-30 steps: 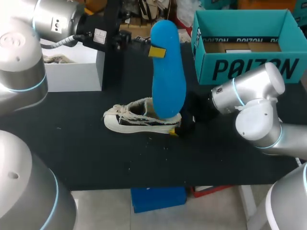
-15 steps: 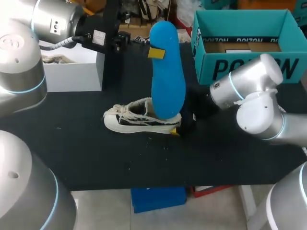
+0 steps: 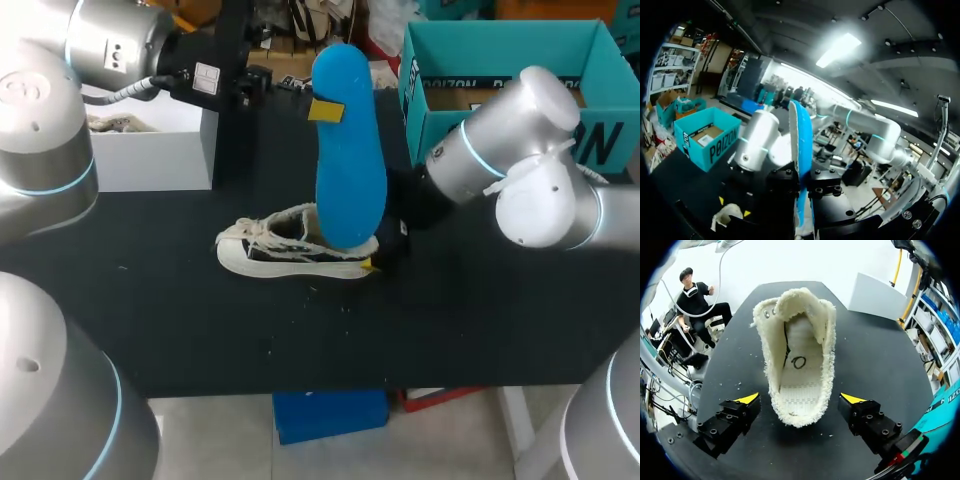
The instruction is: Take the shoe out of the shoebox, open the shoe tongue, remove and reinsert the insole, then place the shoe into the shoebox
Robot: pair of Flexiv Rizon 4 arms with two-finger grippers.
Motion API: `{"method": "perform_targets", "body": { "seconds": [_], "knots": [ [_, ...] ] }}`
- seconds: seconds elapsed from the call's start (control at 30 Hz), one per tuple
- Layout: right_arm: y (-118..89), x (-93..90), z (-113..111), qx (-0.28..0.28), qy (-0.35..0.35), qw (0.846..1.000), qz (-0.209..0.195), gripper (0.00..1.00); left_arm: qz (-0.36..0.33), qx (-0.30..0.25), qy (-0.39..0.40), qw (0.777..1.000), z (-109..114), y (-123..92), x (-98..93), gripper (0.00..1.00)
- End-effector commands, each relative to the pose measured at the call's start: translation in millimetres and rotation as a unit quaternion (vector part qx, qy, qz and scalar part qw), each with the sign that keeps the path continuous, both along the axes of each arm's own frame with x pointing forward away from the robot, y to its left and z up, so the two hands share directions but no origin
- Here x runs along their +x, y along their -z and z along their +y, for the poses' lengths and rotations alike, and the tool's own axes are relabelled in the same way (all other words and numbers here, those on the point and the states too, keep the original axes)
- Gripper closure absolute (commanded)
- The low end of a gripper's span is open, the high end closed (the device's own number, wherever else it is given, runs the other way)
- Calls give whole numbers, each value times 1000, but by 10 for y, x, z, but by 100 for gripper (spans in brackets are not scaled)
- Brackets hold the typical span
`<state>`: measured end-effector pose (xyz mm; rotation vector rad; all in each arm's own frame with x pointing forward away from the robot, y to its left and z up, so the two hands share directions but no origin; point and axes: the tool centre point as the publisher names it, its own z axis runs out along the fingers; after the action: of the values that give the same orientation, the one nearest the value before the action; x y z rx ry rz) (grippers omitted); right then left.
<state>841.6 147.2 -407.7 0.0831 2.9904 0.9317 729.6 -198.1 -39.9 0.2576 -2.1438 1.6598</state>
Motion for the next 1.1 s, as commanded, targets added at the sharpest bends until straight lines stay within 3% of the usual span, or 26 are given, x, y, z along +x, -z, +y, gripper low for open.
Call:
{"method": "perform_targets", "body": {
  "seconds": [0.03,0.43,1.1],
  "knots": [
    [-135,6,55,-108,-11,994,7,0,-1,0,-1,1000,-6,12,-9,100],
    [-244,-20,185,-192,-19,981,9,0,-1,0,-1,1000,-6,12,-9,100],
    [-237,-172,362,-229,-16,973,11,0,-1,0,-1,1000,-6,12,-9,100]
  ]
}}
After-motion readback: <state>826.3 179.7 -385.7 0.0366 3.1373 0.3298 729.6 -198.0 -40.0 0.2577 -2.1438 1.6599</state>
